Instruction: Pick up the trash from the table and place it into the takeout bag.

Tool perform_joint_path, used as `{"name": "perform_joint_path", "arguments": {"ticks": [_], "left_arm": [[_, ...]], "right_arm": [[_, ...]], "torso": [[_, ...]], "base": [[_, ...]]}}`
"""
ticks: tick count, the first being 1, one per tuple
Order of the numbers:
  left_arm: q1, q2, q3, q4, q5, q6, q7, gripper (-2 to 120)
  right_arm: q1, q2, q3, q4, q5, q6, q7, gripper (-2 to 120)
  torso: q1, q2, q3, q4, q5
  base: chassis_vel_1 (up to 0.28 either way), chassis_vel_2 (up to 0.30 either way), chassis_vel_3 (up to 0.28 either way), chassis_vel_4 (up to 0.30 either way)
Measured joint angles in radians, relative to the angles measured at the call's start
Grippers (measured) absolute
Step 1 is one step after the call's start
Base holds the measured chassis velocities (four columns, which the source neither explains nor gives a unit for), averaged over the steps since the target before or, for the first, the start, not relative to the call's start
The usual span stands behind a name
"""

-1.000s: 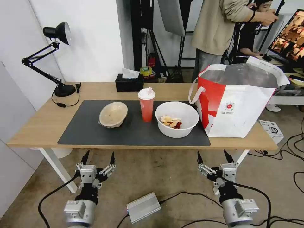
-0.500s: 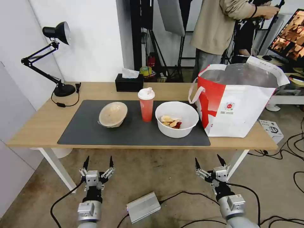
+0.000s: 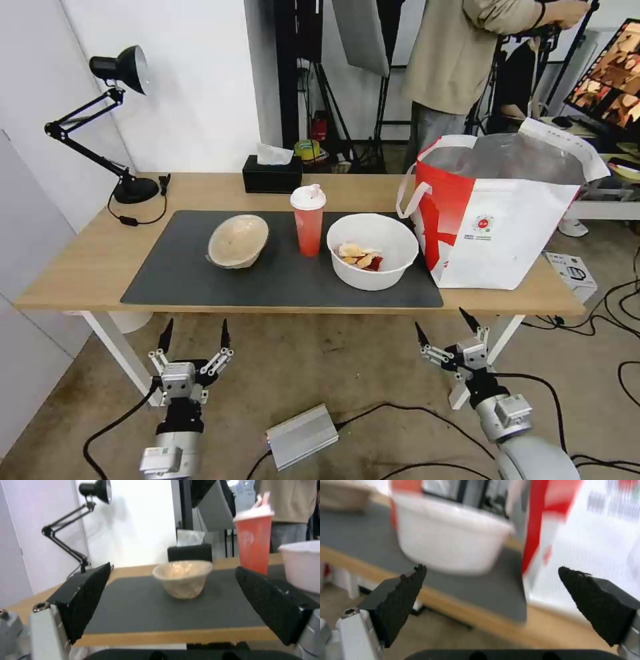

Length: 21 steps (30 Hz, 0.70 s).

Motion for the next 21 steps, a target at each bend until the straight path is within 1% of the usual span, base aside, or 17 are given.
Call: {"name": "perform_joint_path", "arguments": {"ticks": [1,2,3,4,5,6,14,16,17,18,19,20,21], "left_arm": [[0.0,0.0,0.0,0.0,0.0,0.0,0.0,100],[0.006,0.0,-0.001,-0.013,0.0,0.002,0.0,100],[0.008,0.0,-0.001,-0.021,-0.001,0.003,0.001,100],[0.01,0.0,-0.002,-0.026,-0.001,0.003,0.001,100],[0.01,0.0,-0.002,-0.026,-0.001,0.003,0.001,100],[0.011,-0.001,-0.002,-0.033,-0.001,0.004,0.001,100],[0.016,-0.002,-0.001,-0.046,-0.001,0.006,0.002,100],[0.016,-0.002,0.0,-0.047,-0.002,0.006,0.002,100],[0.015,-0.002,0.0,-0.048,-0.002,0.006,0.002,100],[0.014,-0.001,0.001,-0.05,-0.002,0.007,0.004,100],[0.014,-0.001,0.001,-0.05,-0.002,0.007,0.004,100],[0.014,0.0,0.0,-0.055,-0.002,0.011,0.003,100],[0.012,0.001,0.001,-0.058,-0.002,0.015,0.003,100]], "right_arm": [[0.0,0.0,0.0,0.0,0.0,0.0,0.0,100],[-0.017,-0.026,0.006,0.046,0.016,-0.013,-0.002,100],[-0.029,-0.044,0.011,0.081,0.027,-0.021,-0.003,100],[-0.034,-0.052,0.013,0.096,0.032,-0.027,-0.004,100],[-0.034,-0.052,0.013,0.096,0.032,-0.027,-0.004,100],[-0.038,-0.055,0.013,0.102,0.035,-0.031,-0.005,100],[-0.047,-0.063,0.015,0.122,0.042,-0.035,-0.005,100],[-0.074,-0.081,0.019,0.175,0.061,-0.05,-0.005,100],[-0.091,-0.09,0.021,0.211,0.067,-0.054,-0.005,100],[-0.095,-0.092,0.022,0.22,0.07,-0.057,-0.005,100],[-0.095,-0.092,0.022,0.22,0.07,-0.057,-0.005,100],[-0.11,-0.1,0.023,0.244,0.078,-0.064,-0.005,100],[-0.124,-0.109,0.027,0.277,0.088,-0.071,-0.005,100]], "torso": [[0.0,0.0,0.0,0.0,0.0],[0.0,0.0,0.0,0.0,0.0002],[0.0,0.0,0.0,-0.0001,-0.0006],[0.0,0.0,0.0,0.0,-0.0004],[0.0,0.0,0.0,0.0,-0.0004],[0.0,0.0,0.0,-0.0001,0.0004],[0.0,0.0,0.0,0.0,0.0002],[0.0,0.0,0.0,0.0,0.0006],[0.0,0.0,0.0,0.0,-0.001],[0.0,0.0,0.0,-0.0001,-0.0002],[0.0,0.0,0.0,-0.0001,-0.0002],[0.0,0.0,0.0,-0.0001,0.0011],[0.0,0.0,0.0,0.0002,0.0005]], "base": [[0.0,0.0,0.0,0.0],[0.0,0.0,0.0,0.0],[0.0,0.0,0.0,0.0],[0.0,0.0,0.0,0.0],[0.0,0.0,0.0,0.0],[0.0,0.0,0.0,0.0],[0.0,0.0,0.0,0.0],[0.0,0.0,0.0,0.0],[0.0,0.0,0.0,0.0],[0.0,0.0,0.0,0.0],[0.0,0.0,0.0,0.0],[0.0,0.0,0.0,0.0],[0.0,0.0,0.0,0.0]]}}
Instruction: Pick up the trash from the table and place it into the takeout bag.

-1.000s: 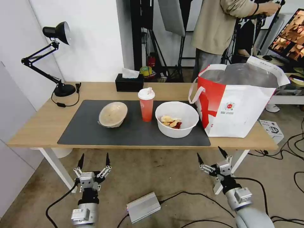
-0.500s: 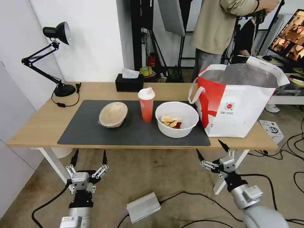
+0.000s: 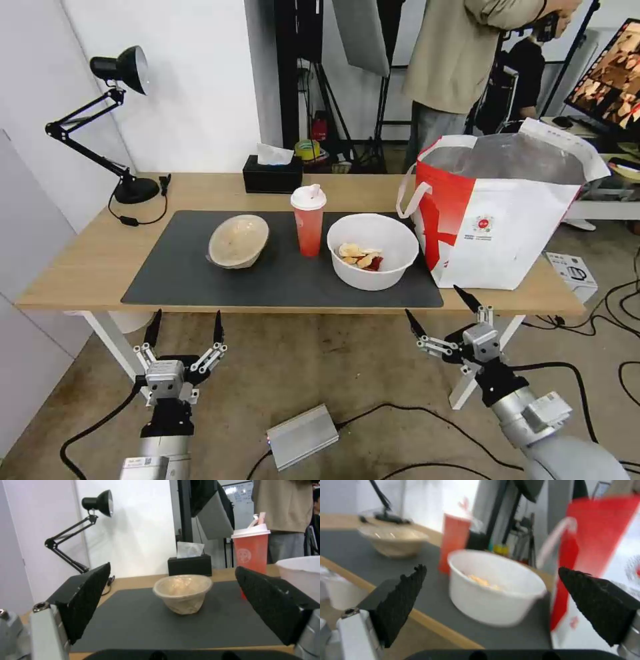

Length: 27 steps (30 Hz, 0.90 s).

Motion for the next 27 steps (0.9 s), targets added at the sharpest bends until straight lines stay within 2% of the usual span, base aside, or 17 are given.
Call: {"name": "perform_joint_path", "arguments": {"ticks": [1,5,10,18,27], "left_arm": [[-0.001,0.001,0.0,-0.002,0.0,0.002,0.0,100],[-0.003,0.006,0.0,-0.008,0.0,0.008,0.001,100],[-0.011,0.022,0.001,-0.007,0.0,0.01,0.006,100],[-0.022,0.035,-0.001,0.006,-0.004,0.01,0.017,100],[-0.033,0.031,0.009,0.025,0.001,0.007,0.032,100]], "right_arm": [[-0.014,-0.008,0.002,0.028,0.008,-0.006,0.0,100],[-0.028,-0.04,0.012,0.094,0.034,-0.033,-0.001,100],[-0.016,-0.07,0.02,0.106,0.055,-0.051,-0.003,100],[0.05,-0.141,0.016,0.083,0.101,-0.082,-0.008,100],[0.207,-0.262,-0.008,0.009,0.195,-0.122,-0.007,100]], "torso": [[0.0,0.0,0.0,-0.0001,-0.0011],[0.0,0.0,0.0,-0.0002,-0.0005],[0.0,0.0,0.0,-0.0002,-0.0003],[0.0,0.0,0.0,-0.0003,-0.0002],[0.0,0.0,0.0,-0.0002,-0.0002]], "base": [[0.0,0.0,0.0,0.0],[0.0,0.0,0.0,0.0],[0.0,0.0,0.0,0.0],[0.0,0.0,0.0,0.0],[0.0,0.0,0.0,0.0]]}}
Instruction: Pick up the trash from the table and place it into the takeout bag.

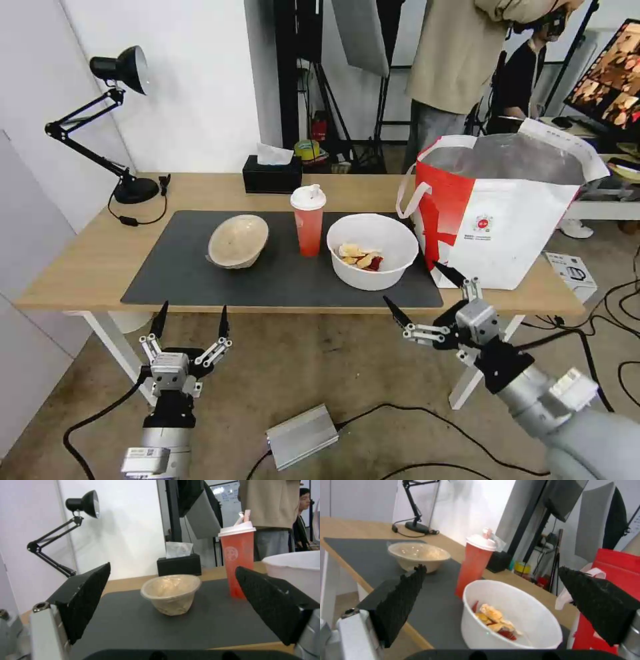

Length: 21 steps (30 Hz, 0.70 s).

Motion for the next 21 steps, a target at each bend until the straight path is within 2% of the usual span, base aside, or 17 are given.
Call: {"name": "perform_joint_path", "arguments": {"ticks": [6,17,21], "left_arm": [[0.0,0.0,-0.002,0.019,0.003,-0.02,0.005,100],[-0.004,-0.005,0.008,0.043,0.017,-0.028,0.015,100],[-0.01,-0.012,0.011,0.063,0.019,-0.029,0.017,100]], "right_arm": [[0.137,-0.079,-0.048,-0.065,0.054,-0.026,-0.006,100],[0.281,-0.151,-0.136,-0.126,0.108,-0.068,-0.035,100],[0.347,-0.177,-0.213,-0.145,0.145,-0.091,-0.037,100]], "torso": [[0.0,0.0,0.0,0.0,-0.0001],[0.0,0.0,0.0,0.0,-0.0001],[0.0,0.0,0.0,-0.0001,-0.0001]], "base": [[0.0,0.0,0.0,0.0],[0.0,0.0,0.0,0.0],[0.0,0.0,0.0,0.0]]}}
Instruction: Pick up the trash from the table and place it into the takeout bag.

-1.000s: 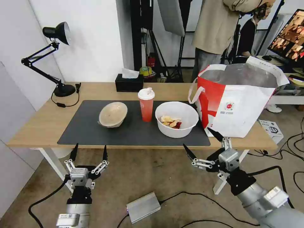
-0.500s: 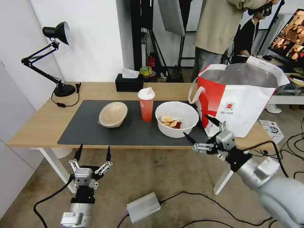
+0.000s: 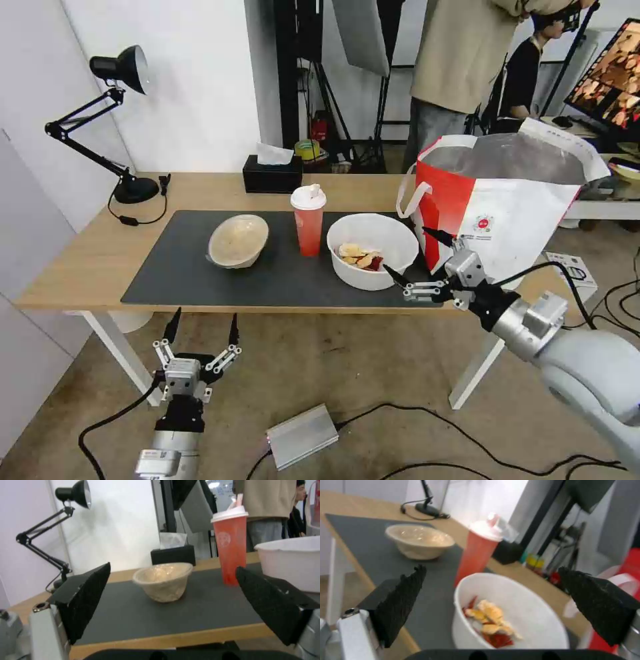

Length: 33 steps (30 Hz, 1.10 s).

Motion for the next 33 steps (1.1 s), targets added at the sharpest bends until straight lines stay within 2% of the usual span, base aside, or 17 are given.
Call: {"name": "perform_joint_path", "arguments": {"ticks": [4,13,16,18,20,26,30,33], "left_arm": [[0.002,-0.007,0.0,0.017,0.006,-0.01,0.0,100],[0.005,-0.01,-0.003,0.041,0.008,-0.025,0.0,100],[0.004,-0.011,-0.004,0.051,0.008,-0.03,0.0,100],[0.004,-0.011,-0.004,0.051,0.008,-0.03,0.0,100],[0.001,-0.011,-0.005,0.061,0.007,-0.033,0.0,100],[-0.004,-0.011,-0.005,0.072,0.003,-0.036,0.0,100],[-0.014,-0.01,-0.006,0.087,-0.001,-0.039,0.0,100],[-0.017,-0.01,-0.006,0.093,-0.002,-0.04,0.0,100]], "right_arm": [[0.093,-0.027,-0.099,-0.023,0.045,-0.022,-0.011,100],[0.26,-0.077,-0.24,-0.052,0.129,-0.061,-0.033,100],[0.344,-0.094,-0.324,-0.07,0.154,-0.07,-0.045,100],[0.346,-0.094,-0.326,-0.071,0.155,-0.071,-0.045,100],[0.419,-0.103,-0.407,-0.096,0.162,-0.079,-0.054,100],[0.52,-0.111,-0.51,-0.132,0.162,-0.084,-0.063,100],[0.663,-0.114,-0.646,-0.176,0.172,-0.089,-0.064,100],[0.707,-0.107,-0.693,-0.197,0.176,-0.091,-0.063,100]], "torso": [[0.0,0.0,0.0,0.0001,0.0],[0.0,0.0,0.0,0.0,-0.0001],[0.0,0.0,0.0,0.0,-0.0001],[0.0,0.0,0.0,0.0,-0.0001],[0.0,0.0,0.0,0.0001,-0.0001],[0.0,0.0,0.0,0.0,0.0],[0.0,0.0,0.0,0.0,-0.0002],[0.0,0.0,0.0,0.0001,0.0]], "base": [[0.0,0.0,0.0,0.0],[0.0,0.0,0.0,0.0],[0.0,0.0,0.0,0.0],[0.0,0.0,0.0,0.0],[0.0,0.0,0.0,0.0],[0.0,0.0,0.0,0.0],[0.0,0.0,0.0,0.0],[0.0,0.0,0.0,0.0]]}}
